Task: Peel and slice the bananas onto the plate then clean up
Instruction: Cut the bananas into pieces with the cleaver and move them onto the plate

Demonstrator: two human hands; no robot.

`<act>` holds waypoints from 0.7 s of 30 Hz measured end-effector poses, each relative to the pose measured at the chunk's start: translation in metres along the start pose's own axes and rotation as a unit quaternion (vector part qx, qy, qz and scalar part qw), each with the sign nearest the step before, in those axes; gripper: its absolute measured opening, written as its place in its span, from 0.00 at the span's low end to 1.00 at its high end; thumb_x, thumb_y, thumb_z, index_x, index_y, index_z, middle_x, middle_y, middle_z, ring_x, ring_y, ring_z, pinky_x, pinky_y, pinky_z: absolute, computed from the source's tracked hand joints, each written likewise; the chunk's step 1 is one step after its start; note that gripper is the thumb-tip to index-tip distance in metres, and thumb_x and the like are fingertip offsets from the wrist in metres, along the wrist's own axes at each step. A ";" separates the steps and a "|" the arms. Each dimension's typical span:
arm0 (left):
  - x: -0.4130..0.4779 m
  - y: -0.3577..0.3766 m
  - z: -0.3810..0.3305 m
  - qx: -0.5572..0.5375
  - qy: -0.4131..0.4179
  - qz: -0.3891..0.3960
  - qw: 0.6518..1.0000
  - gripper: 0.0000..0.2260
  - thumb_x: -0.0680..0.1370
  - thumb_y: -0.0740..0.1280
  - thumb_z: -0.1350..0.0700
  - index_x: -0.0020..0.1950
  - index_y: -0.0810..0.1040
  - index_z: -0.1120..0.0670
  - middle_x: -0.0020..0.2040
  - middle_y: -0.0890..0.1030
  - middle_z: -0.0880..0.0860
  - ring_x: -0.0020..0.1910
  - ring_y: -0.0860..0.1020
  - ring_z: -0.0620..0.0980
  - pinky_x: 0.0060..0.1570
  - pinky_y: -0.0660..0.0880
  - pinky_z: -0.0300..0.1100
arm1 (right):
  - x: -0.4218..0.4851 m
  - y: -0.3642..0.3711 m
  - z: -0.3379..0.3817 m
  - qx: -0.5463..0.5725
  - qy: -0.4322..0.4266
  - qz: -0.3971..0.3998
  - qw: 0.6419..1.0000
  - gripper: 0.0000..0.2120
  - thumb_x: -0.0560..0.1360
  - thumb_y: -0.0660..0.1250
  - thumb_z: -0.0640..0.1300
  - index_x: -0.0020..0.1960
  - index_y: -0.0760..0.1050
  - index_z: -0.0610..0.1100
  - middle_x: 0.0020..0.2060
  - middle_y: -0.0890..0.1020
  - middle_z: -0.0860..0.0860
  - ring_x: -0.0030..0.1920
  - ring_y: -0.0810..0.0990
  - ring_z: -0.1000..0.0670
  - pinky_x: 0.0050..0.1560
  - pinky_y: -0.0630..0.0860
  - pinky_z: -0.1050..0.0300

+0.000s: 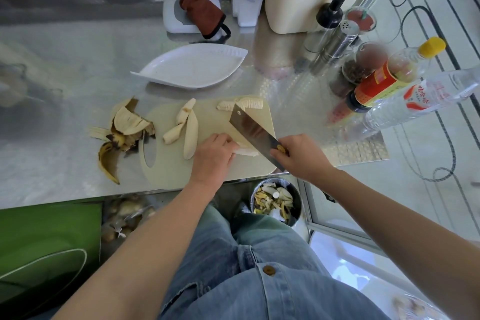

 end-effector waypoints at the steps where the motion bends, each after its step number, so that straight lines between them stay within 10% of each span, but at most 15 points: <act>1: -0.001 0.000 -0.003 0.002 0.011 -0.004 1.000 0.08 0.66 0.76 0.64 0.43 0.83 0.56 0.42 0.81 0.54 0.40 0.78 0.56 0.35 0.77 0.47 | 0.001 0.001 0.004 -0.011 -0.007 0.009 1.000 0.14 0.77 0.63 0.47 0.34 0.71 0.45 0.26 0.72 0.51 0.28 0.72 0.50 0.28 0.62 0.59; 21: 0.001 0.001 -0.009 0.078 -0.007 0.029 0.996 0.08 0.64 0.80 0.61 0.34 0.83 0.53 0.35 0.77 0.52 0.36 0.77 0.53 0.28 0.60 0.36 | 0.008 -0.001 0.019 -0.080 -0.035 0.049 0.995 0.12 0.79 0.61 0.48 0.38 0.70 0.46 0.26 0.69 0.52 0.28 0.70 0.52 0.27 0.59 0.61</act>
Point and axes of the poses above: each hand's wrist, its own x-axis towards the middle knuckle, its own y-axis out of the palm, z = x × y, the point moved 10 cm from there along x, towards the middle knuckle
